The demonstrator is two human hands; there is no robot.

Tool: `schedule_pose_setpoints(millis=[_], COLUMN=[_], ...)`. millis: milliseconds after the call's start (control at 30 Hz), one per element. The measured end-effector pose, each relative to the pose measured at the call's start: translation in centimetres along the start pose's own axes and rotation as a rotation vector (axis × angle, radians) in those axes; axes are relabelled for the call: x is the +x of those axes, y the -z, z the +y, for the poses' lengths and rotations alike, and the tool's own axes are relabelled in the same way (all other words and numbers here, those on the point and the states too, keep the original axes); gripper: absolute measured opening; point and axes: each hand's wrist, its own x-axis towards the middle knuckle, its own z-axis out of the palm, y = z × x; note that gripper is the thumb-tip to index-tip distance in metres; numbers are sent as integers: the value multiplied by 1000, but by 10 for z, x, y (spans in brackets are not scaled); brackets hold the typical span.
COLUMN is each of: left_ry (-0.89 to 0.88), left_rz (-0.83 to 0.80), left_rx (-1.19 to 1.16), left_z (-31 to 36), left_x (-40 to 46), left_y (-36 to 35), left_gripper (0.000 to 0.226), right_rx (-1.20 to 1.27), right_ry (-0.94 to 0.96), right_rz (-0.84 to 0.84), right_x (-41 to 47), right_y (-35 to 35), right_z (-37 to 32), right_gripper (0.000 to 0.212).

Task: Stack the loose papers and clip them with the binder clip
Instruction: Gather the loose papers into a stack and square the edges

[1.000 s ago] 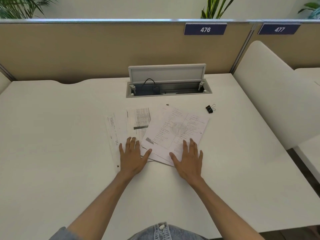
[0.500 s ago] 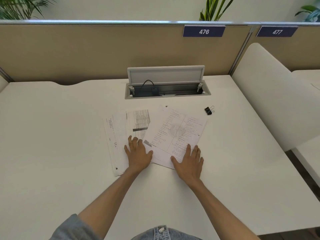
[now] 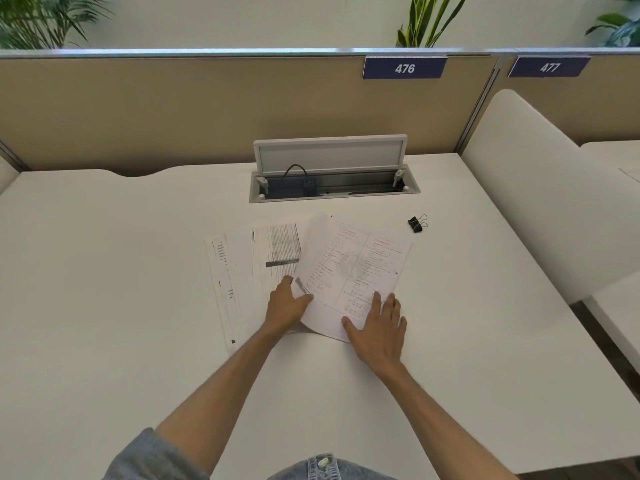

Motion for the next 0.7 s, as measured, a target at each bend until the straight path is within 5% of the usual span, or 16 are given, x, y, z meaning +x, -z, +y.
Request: schedule_pose_setpoints(millis=[333,467,567,700], left_ry=[-45,-44,-29,-76], left_rz=[-143,-178,-207,-215], left_rx=[-368,-497,-572,-494], left_z=[4,-3,-5,0], left_x=[-10,-15,-19,-20], left_y=[21,30,37,46], left_gripper=[36,35,35,44], right_rx=[215,748,1303,1371], right_ry=[-48,-199,-273,-149], right_rz=[154,84,-124,-157], right_x=[23,45,54,52], right_y=[21,45,67,82], right_z=[2,0,-5,-13], right_gripper=[90,86,50,29])
